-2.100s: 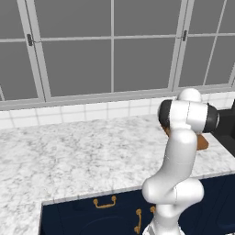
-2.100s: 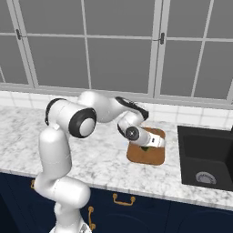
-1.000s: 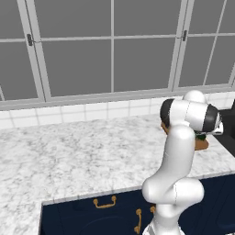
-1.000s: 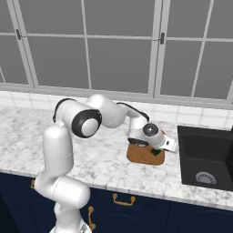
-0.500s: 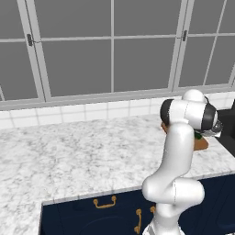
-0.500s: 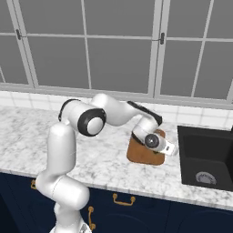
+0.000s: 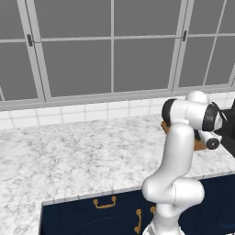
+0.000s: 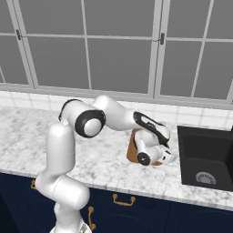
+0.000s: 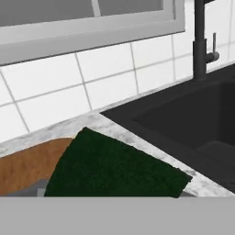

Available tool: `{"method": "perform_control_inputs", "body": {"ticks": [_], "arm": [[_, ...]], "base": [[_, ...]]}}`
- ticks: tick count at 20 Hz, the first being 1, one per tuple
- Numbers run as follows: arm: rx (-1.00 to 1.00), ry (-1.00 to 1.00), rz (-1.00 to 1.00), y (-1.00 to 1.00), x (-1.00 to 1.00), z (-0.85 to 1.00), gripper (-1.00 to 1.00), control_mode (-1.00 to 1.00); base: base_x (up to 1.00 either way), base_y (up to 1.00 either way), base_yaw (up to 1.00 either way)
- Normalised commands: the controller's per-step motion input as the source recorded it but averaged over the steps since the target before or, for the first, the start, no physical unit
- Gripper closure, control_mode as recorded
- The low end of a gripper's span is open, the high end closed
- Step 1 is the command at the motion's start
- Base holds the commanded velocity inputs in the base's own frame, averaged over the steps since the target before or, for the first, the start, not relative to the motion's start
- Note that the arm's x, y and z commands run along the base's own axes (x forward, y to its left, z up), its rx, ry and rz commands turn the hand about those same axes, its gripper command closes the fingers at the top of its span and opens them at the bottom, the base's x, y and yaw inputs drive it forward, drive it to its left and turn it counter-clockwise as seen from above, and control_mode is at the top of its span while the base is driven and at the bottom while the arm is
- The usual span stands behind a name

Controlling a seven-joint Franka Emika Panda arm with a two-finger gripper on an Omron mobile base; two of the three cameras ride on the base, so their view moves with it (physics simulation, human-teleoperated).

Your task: Pick up the sponge from the counter and clean the cutting board by briefly scrubbing or pressing down on the cutting board. Once finished, release the sponge.

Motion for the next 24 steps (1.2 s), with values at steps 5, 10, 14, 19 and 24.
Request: {"method": "perform_control_inputs", "body": {"ticks": [5, 10, 14, 19, 24], "arm": [[0.03, 0.11, -0.02, -0.03, -0.04, 0.20, 1.00, -1.00], [-0.05, 0.09, 0.06, 0.15, -0.24, 1.00, 1.00, -1.00], [0.00, 0.13, 0.26, 0.24, 0.00, 1.00, 1.00, -1.00], [0.06, 0.30, 0.36, 0.03, 0.00, 1.00, 1.00, -1.00], [0.11, 0.41, 0.33, 0.09, 0.00, 1.00, 1.00, -1.00]], "base": [[0.00, 0.00, 0.00], [0.00, 0.00, 0.00], [0.00, 0.00, 0.00], [0.00, 0.00, 0.00], [0.00, 0.00, 0.00]]}}
